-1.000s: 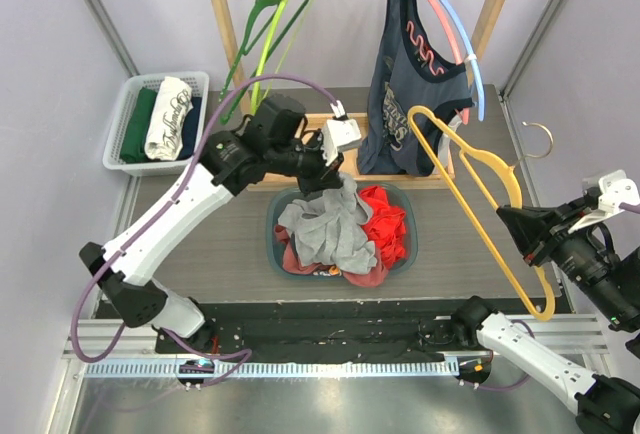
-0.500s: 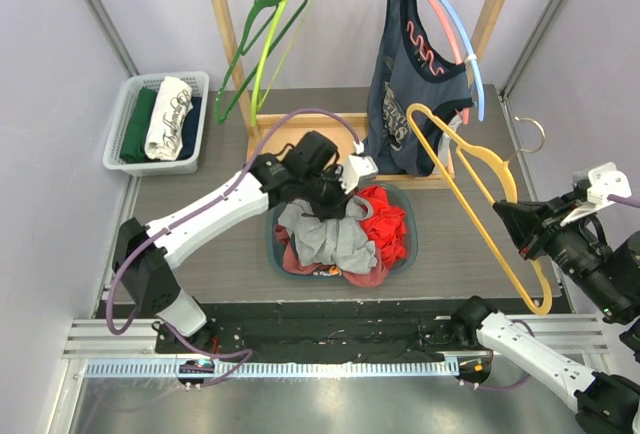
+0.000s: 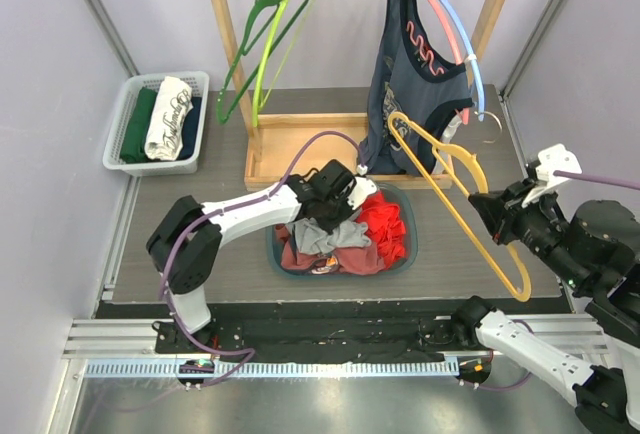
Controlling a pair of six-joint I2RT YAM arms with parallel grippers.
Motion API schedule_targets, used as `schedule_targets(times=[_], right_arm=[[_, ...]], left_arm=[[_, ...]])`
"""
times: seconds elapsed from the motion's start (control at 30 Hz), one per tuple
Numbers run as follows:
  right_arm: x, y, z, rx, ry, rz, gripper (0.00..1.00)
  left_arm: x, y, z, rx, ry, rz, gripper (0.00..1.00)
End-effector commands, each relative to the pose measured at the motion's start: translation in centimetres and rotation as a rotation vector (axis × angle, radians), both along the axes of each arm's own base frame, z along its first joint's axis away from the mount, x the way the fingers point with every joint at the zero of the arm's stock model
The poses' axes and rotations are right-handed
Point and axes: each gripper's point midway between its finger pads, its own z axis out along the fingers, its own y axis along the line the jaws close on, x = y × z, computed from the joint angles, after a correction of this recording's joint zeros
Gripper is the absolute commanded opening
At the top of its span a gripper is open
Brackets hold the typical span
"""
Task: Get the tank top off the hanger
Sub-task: Place the tank top in the bin.
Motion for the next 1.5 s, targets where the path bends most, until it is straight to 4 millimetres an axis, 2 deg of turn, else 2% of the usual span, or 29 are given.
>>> schedule_targets(times=[0.0,0.13,0.2,0.27,0.3,0.37,0.4,0.43,0.5,0.53,0.63,0.73,0.8,0.87,0.9,0.97,1.0,1.13,1.27,1.33,1.47], right_arm=[[1.6,0.7,1.7,-0.003,-0.052,-0.005,0.01],[2.0,0.8,1.5,-0.026,-0.045,-0.008,0.01],[2.1,0.8,1.3,-0.036,-0.041,-0.014,0.01],[2.1,0.7,1.2,-0.04,-0.042,-0.016,0.01],[2.2,0.7,1.2,-0.044,-0.04,-0.017,0.01],[2.2,0.7,1.4,-0.047,-0.046,-0.018,0.01],[2.2,0.7,1.6,-0.047,-0.049,-0.018,0.01],[2.3,0.7,1.7,-0.047,-0.051,-0.017,0.01],[2.3,0.8,1.9,-0.046,-0.054,-0.013,0.01],[2.2,0.8,1.9,-0.045,-0.053,-0.011,0.01],[2.3,1.1,1.8,-0.042,-0.047,-0.001,0.01],[2.3,1.3,1.7,-0.036,-0.042,0.006,0.01],[2.2,1.3,1.9,-0.026,-0.046,0.01,0.01],[2.2,1.4,1.9,-0.026,-0.043,0.008,0.01],[2.2,1.4,1.8,-0.028,-0.042,0.008,0.01],[2.4,1.4,1.7,-0.028,-0.039,0.004,0.01],[2.6,1.5,1.4,-0.034,-0.032,0.002,0.01],[2.9,1.8,1.2,-0.027,-0.027,0.003,0.01],[3.3,2.2,1.0,-0.023,-0.017,0.003,0.01],[3.4,2.5,1.1,-0.02,-0.016,0.01,0.01],[3.7,2.9,1.1,-0.014,-0.012,0.016,0.01]], left_arm=[[-2.9,3.4,-5.1,0.12,0.091,0.008,0.0],[-4.5,4.4,-6.4,0.141,0.108,-0.02,0.02],[-4.5,4.2,-6.3,0.143,0.098,-0.038,0.35],[-3.9,3.6,-4.9,0.143,0.071,-0.062,0.63],[-3.5,3.4,-4.2,0.145,0.056,-0.067,0.7],[-1.9,2.5,-1.1,0.136,-0.006,-0.056,0.83],[-1.4,2.0,0.2,0.124,-0.026,-0.055,0.84],[-0.8,1.3,2.5,0.099,-0.048,-0.054,0.85],[0.2,1.1,5.4,0.083,-0.098,-0.026,0.87],[0.7,0.7,7.5,0.06,-0.122,-0.014,0.88],[1.8,0.8,11.5,0.039,-0.199,0.022,0.88],[2.2,1.8,14.1,0.059,-0.245,0.022,0.89],[1.8,2.2,15.1,0.052,-0.253,0.012,0.89],[0.1,2.3,15.0,0.03,-0.183,-0.015,0.89],[-2.2,1.3,15.0,-0.038,-0.085,-0.087,0.89],[-4.9,1.3,14.6,-0.072,0.028,-0.134,0.89],[-6.8,1.0,13.7,-0.098,0.117,-0.164,0.89],[-8.8,0.7,12.2,-0.139,0.212,-0.203,0.88],[-9.1,-0.3,11.2,-0.173,0.25,-0.196,0.88],[-8.9,-0.4,9.8,-0.172,0.24,-0.198,0.88],[-6.6,0.2,5.9,-0.083,0.157,-0.139,0.89]])
